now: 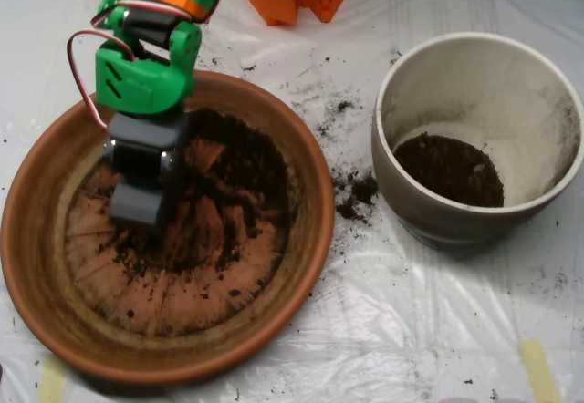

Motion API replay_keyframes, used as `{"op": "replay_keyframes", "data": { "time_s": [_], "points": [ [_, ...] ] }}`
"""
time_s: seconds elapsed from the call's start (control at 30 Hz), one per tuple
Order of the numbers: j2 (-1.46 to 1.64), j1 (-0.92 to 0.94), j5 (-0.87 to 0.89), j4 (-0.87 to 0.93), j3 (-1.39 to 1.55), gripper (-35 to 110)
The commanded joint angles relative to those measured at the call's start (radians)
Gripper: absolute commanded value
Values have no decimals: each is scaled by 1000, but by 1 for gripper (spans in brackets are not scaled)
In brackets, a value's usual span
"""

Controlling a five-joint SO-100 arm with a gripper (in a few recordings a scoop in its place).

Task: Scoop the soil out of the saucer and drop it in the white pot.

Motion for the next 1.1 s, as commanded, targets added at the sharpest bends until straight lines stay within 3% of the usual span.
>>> {"op": "replay_keyframes", "data": {
  "time_s": [0.0, 0.47, 1.07],
  "points": [
    [259, -31, 29, -38, 35, -1],
    [787, -382, 103, 288, 26, 0],
    [459, -908, 14, 681, -425, 0]
  ]
}}
